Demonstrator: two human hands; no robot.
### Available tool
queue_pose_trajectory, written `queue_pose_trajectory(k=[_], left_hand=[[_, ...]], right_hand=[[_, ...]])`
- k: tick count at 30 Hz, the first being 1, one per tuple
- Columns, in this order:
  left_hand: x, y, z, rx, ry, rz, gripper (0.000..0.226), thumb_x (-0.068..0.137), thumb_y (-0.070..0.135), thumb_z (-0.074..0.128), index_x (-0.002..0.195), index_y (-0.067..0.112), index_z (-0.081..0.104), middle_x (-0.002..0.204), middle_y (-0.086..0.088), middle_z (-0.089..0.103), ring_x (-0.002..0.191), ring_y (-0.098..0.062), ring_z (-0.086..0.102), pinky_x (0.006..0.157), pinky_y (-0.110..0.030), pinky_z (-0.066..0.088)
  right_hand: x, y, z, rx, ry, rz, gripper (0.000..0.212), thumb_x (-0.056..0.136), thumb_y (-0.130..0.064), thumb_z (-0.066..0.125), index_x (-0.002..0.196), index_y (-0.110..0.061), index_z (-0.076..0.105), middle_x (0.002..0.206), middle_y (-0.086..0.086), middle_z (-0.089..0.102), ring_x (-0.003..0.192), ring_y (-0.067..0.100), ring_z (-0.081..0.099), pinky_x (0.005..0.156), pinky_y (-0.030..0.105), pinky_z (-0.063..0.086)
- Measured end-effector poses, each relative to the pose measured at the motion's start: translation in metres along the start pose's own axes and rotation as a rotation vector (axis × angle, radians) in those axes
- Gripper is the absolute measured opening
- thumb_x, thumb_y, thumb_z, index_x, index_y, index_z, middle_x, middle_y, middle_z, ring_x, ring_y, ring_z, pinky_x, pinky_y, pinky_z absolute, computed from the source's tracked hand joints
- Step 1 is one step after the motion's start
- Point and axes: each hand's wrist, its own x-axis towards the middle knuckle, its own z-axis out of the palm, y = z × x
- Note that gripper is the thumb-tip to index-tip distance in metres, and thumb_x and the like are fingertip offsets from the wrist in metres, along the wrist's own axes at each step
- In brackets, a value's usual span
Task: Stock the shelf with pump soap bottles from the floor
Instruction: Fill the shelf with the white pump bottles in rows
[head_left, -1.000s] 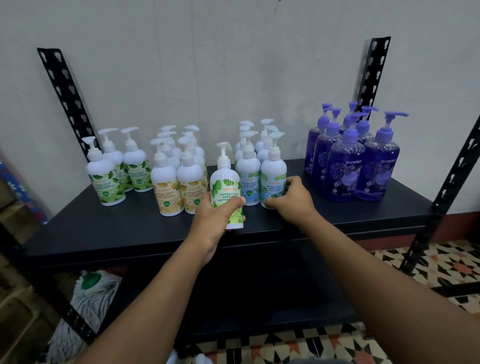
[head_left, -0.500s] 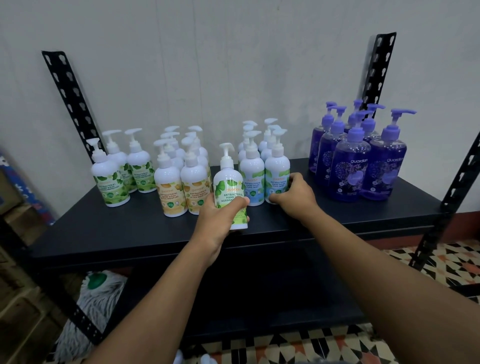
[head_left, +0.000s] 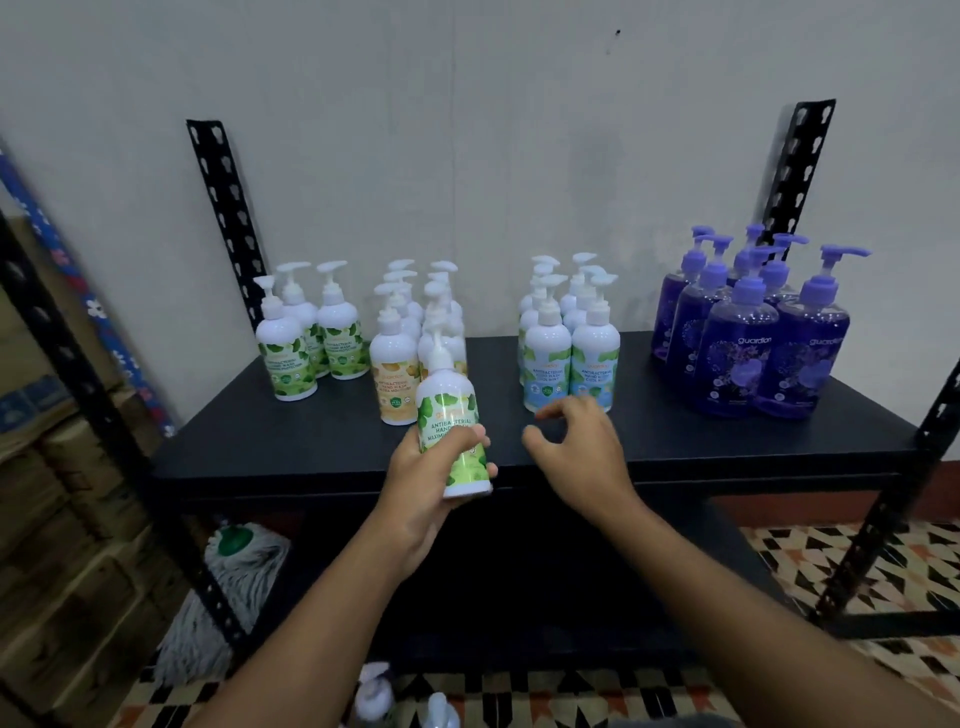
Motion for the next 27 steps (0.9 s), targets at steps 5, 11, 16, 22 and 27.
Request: queue_pose_trajectory(k=[5,11,16,22,27], left_hand=[[-0.031,0.022,-0.065,0.02,0.116,0.055,0.037,0.09,0.01,0.071,0.124,0.006,0.056,0.105,-0.019,0.07,0.074,-0.026,0.07,0.066,-0.039,0.058],[-0.042,0.047,-0.138,0.107,0.301,0.181,0.049,0.083,0.016,0.081,0.121,0.013,0.051,0.115,-0.02,0.07,0.084,-0.031,0.074,0.074,-0.046,0.06],[-0.032,0.058,-0.168,0.274,0.384,0.26,0.042,0.081,0.027,0.085,0.111,0.027,0.056,0.105,-0.004,0.071,0.09,-0.018,0.073,0.075,-0.037,0.06],[-0.003,0.063,-0.173,0.452,0.339,0.343,0.044,0.082,0.023,0.085,0.119,0.022,0.061,0.104,0.005,0.073,0.084,0.003,0.07,0.067,-0.011,0.052],[0.022,0.054,-0.173,0.579,0.354,0.375,0.046,0.078,0.029,0.088,0.117,0.026,0.064,0.114,0.002,0.071,0.1,-0.007,0.069,0.087,-0.029,0.057]], right_hand=[[-0.011,-0.049,0.046,-0.111,-0.211,-0.182,0.033,0.093,-0.041,0.064,0.118,-0.019,0.066,0.117,-0.004,0.058,0.112,0.015,0.054,0.091,0.034,0.046],[-0.008,-0.096,0.1,-0.287,-0.36,-0.366,0.052,0.101,-0.048,0.05,0.141,-0.015,0.053,0.141,0.001,0.053,0.127,0.022,0.05,0.104,0.04,0.043],[-0.003,-0.106,0.132,-0.446,-0.418,-0.478,0.058,0.106,-0.053,0.035,0.149,-0.016,0.047,0.156,0.002,0.044,0.144,0.019,0.037,0.115,0.04,0.032],[-0.009,-0.096,0.144,-0.603,-0.34,-0.533,0.06,0.107,-0.052,0.022,0.152,-0.018,0.044,0.157,-0.002,0.044,0.145,0.018,0.037,0.113,0.038,0.03],[-0.012,-0.098,0.148,-0.659,-0.259,-0.463,0.079,0.097,-0.058,0.008,0.144,-0.013,0.054,0.14,0.004,0.055,0.124,0.029,0.048,0.099,0.044,0.042]])
